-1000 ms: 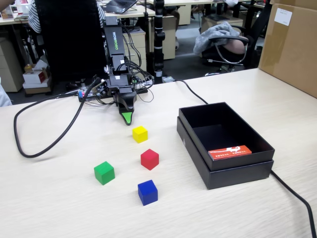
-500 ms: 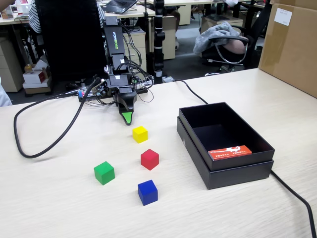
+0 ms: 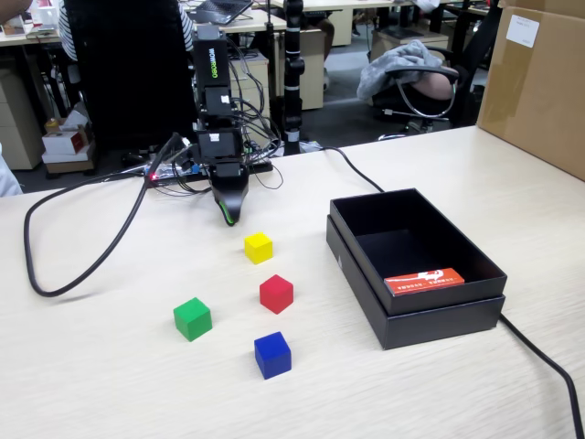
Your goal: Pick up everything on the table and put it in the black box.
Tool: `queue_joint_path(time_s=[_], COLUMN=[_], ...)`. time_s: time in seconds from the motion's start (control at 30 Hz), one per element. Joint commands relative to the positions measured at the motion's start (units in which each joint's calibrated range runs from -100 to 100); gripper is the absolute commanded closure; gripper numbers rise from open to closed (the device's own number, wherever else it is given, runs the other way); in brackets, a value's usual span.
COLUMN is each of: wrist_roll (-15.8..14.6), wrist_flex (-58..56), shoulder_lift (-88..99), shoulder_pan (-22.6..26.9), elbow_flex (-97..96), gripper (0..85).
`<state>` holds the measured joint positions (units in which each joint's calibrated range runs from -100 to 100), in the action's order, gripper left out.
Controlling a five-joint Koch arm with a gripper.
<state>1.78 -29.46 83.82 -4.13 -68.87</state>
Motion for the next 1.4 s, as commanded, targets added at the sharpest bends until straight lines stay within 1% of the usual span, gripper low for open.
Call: queue_joint_path(time_s=[0.0,0.07,0.17,0.37,0.7,0.77,0.87,0.97,1.03,1.1,1.17,1.2,1.23,1.27,1.33,1.37], wrist_roll=[-0.44,-1.32,-1.81,-1.9,-2.0,-2.05,-2.15,-2.34,-2.39,-2.49,-2.64,-2.64,-2.64,-2.69,-2.69,-2.74], wrist_flex=[-7.38,-11.1,-15.16,-20.0,-20.26,-20.26,-20.26,-20.34,-20.34,-20.34,-20.34,-20.34,-20.34,-20.34,-20.34,-20.34], shoulder_lift=[-6.88,-11.13,-17.9,-31.21,-49.45,-52.21,-54.5,-57.14,-58.29,-58.98,-59.78,-60.01,-60.24,-60.58,-60.58,-60.7], shoulder_pan=[0.39,0.68,1.22,2.69,3.22,3.37,3.61,3.86,3.96,4.1,4.3,4.4,4.44,4.49,4.49,4.44], elbow_flex=[10.49,15.93,23.54,33.51,42.85,44.21,45.3,46.39,47.3,47.66,48.2,48.47,48.75,49.38,49.92,50.11], gripper=[37.4,37.5,37.9,38.0,38.4,40.8,41.2,43.6,47.6,48.7,51.9,54.8,58.5,68.4,80.2,84.6])
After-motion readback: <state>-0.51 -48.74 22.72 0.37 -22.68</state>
